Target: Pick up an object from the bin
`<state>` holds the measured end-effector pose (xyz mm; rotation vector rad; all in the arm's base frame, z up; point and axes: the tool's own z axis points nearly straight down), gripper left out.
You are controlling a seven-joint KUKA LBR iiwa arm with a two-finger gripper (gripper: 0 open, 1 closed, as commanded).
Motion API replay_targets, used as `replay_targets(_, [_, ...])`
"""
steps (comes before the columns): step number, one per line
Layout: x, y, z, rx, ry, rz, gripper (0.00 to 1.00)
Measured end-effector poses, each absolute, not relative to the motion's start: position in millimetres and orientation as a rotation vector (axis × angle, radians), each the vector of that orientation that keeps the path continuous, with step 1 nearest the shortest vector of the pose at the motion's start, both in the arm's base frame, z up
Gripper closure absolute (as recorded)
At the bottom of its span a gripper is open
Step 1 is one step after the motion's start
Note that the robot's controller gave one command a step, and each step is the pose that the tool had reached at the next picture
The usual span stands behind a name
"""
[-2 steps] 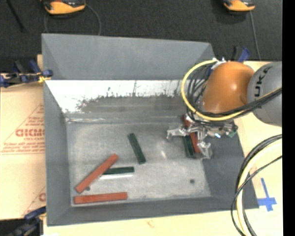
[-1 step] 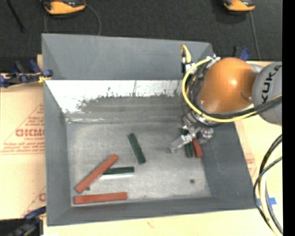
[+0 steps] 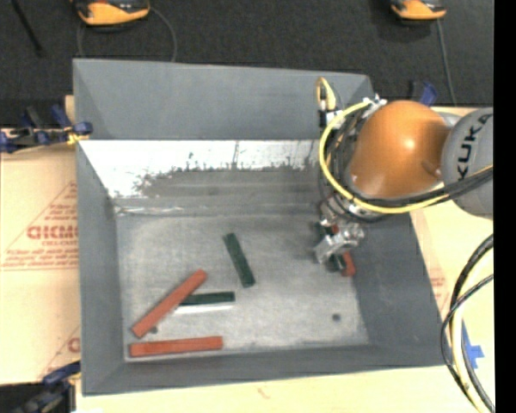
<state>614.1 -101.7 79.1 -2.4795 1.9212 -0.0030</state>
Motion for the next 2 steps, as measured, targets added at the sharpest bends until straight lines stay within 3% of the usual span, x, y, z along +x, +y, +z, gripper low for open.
replay_targets(2, [605.8,-109,310,-2.455,1.952,-0.014,1.00])
